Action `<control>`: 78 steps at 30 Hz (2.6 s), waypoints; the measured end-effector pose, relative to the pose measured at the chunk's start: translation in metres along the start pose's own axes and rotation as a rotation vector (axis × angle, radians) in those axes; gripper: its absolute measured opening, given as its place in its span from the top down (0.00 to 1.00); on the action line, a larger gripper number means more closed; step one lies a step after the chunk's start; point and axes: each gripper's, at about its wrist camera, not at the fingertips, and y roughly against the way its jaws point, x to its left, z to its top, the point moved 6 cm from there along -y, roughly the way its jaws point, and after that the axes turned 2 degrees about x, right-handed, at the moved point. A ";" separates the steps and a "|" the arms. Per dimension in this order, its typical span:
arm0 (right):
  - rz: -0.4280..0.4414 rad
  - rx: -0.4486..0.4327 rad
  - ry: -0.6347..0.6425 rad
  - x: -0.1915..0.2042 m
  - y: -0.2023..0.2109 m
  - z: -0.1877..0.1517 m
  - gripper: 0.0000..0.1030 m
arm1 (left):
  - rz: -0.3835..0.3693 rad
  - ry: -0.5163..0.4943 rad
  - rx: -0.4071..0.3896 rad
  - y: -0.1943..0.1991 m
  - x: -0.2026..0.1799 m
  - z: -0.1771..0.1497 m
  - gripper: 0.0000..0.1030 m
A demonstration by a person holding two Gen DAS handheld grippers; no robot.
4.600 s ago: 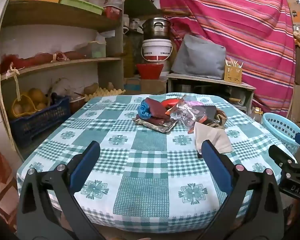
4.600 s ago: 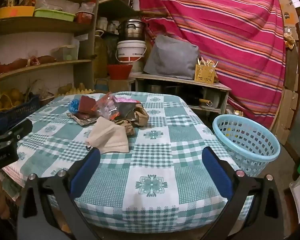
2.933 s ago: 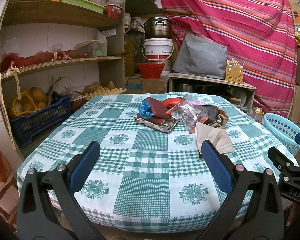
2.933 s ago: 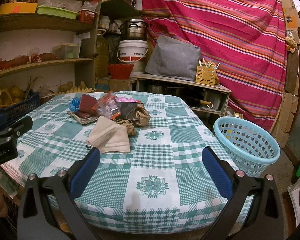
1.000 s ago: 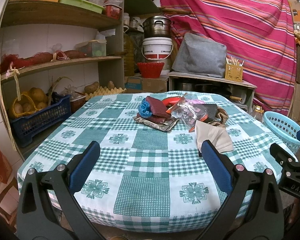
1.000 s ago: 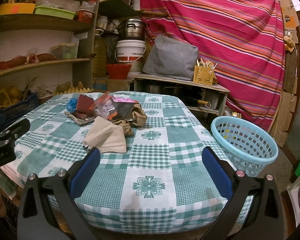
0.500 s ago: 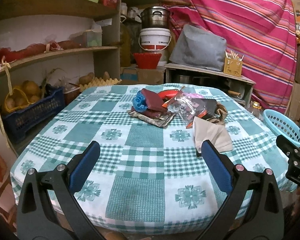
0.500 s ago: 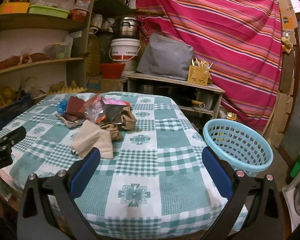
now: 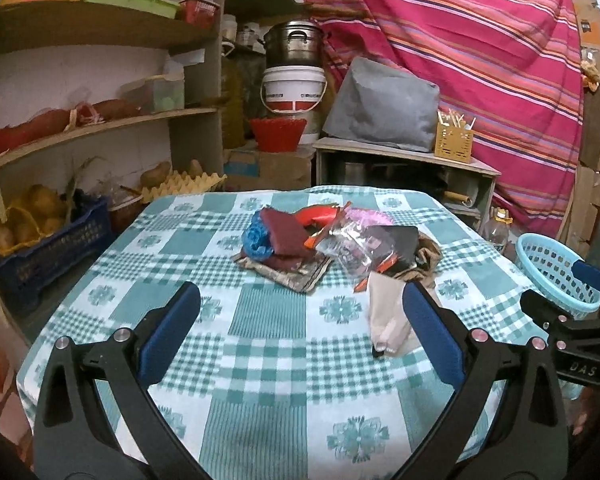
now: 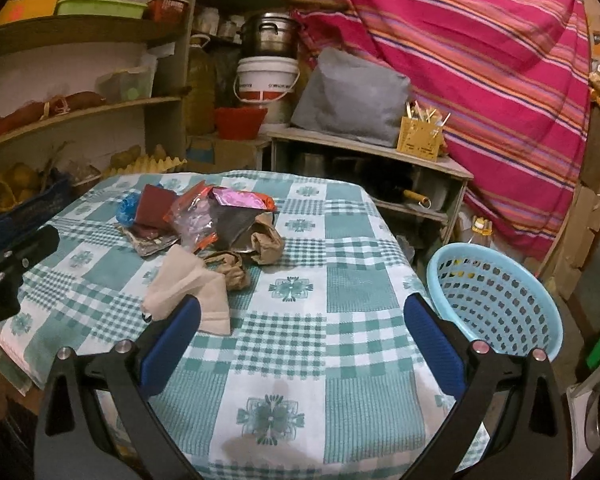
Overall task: Collect trash
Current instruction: 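Move both tools toward the pile of items on the table, then close the left tool on the beige cloth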
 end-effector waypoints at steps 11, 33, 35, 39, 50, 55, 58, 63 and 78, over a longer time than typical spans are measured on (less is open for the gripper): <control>-0.007 0.040 -0.063 -0.026 -0.038 0.000 0.04 | 0.001 0.026 0.036 -0.040 0.003 0.006 0.05; -0.066 0.057 -0.145 -0.066 -0.070 -0.014 0.04 | -0.023 0.012 0.093 -0.077 -0.006 -0.013 0.05; -0.068 0.059 -0.147 -0.068 -0.072 -0.015 0.04 | -0.003 -0.001 0.083 -0.078 -0.004 -0.012 0.05; -0.077 0.070 -0.161 -0.072 -0.076 -0.017 0.04 | -0.001 0.001 0.086 -0.080 -0.001 -0.014 0.05; -0.131 0.057 -0.130 -0.078 -0.078 -0.014 0.04 | -0.059 -0.001 0.111 -0.084 -0.012 -0.016 0.05; -0.146 0.053 -0.153 -0.090 -0.077 -0.014 0.04 | -0.108 -0.020 0.152 -0.092 -0.031 -0.020 0.05; -0.151 0.060 -0.175 -0.098 -0.077 -0.015 0.04 | -0.126 -0.043 0.184 -0.100 -0.044 -0.025 0.05; -0.151 0.064 -0.200 -0.106 -0.076 -0.016 0.04 | -0.176 -0.093 0.224 -0.104 -0.065 -0.031 0.05; -0.144 0.084 -0.173 -0.094 -0.081 -0.018 0.04 | -0.293 -0.088 0.404 -0.125 -0.079 -0.050 0.72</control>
